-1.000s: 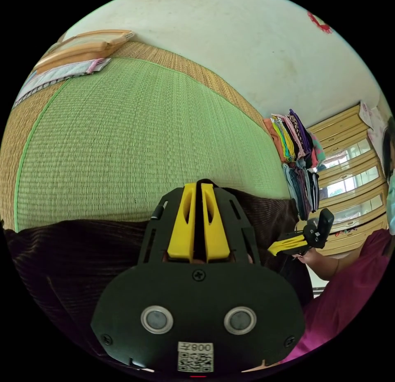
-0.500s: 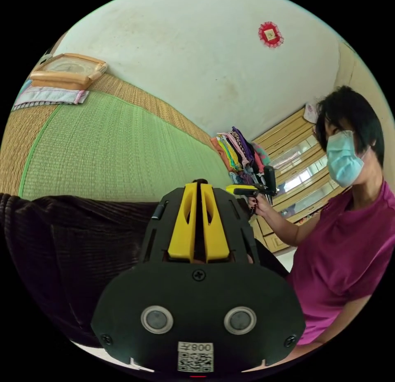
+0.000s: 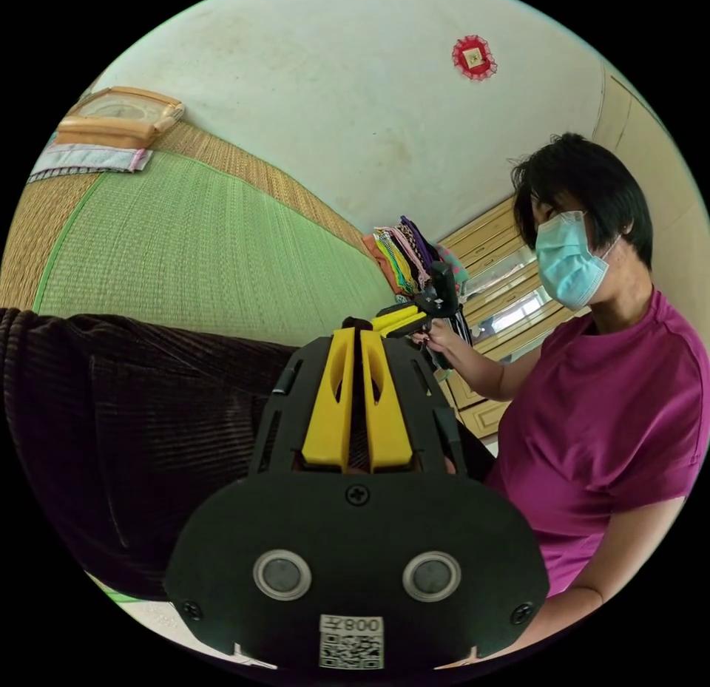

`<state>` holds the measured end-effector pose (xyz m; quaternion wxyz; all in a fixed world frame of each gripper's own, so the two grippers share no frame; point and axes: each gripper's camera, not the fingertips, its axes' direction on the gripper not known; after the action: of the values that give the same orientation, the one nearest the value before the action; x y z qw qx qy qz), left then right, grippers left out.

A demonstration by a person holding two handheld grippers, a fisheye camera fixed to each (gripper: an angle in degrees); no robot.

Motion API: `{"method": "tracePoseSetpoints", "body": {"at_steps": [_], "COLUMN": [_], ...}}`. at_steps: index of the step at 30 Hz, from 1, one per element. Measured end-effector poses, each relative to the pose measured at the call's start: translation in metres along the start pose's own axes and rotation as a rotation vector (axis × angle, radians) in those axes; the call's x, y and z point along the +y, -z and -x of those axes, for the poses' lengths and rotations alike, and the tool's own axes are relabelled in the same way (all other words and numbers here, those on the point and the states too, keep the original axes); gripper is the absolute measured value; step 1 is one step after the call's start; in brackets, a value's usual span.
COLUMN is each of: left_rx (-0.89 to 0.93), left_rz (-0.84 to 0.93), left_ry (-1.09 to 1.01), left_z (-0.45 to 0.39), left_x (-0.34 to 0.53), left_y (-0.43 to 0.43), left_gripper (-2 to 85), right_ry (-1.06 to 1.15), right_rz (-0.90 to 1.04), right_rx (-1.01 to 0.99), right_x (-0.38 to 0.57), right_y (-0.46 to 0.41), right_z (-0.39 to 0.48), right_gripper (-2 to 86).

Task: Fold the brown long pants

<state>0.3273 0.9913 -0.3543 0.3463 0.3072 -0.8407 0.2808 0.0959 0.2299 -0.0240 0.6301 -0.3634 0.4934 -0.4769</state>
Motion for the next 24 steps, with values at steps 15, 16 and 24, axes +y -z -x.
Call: {"method": "tracePoseSetpoints", "body": {"at_steps": [15, 16, 24], "left_rx": [-0.029, -0.036, -0.143], "left_rz": [-0.035, -0.048, -0.025], "left_ry": [-0.029, -0.028, 0.065], "left_z": [0.022, 0.026, 0.073], "left_x": [0.016, 0.014, 0.002], "left_y": [0.025, 0.027, 0.014], "left_gripper": [1.3, 1.3, 1.1], "right_ry": [-0.019, -0.022, -0.208], "right_rz": [-0.03, -0.034, -0.055], "right_rx": [0.089, 0.097, 0.068], "right_x": [-0.045, -0.047, -0.06], "right_y": [-0.001, 0.0, -0.008], "right_z": [0.001, 0.0, -0.041], "right_gripper": [0.7, 0.7, 0.4]}}
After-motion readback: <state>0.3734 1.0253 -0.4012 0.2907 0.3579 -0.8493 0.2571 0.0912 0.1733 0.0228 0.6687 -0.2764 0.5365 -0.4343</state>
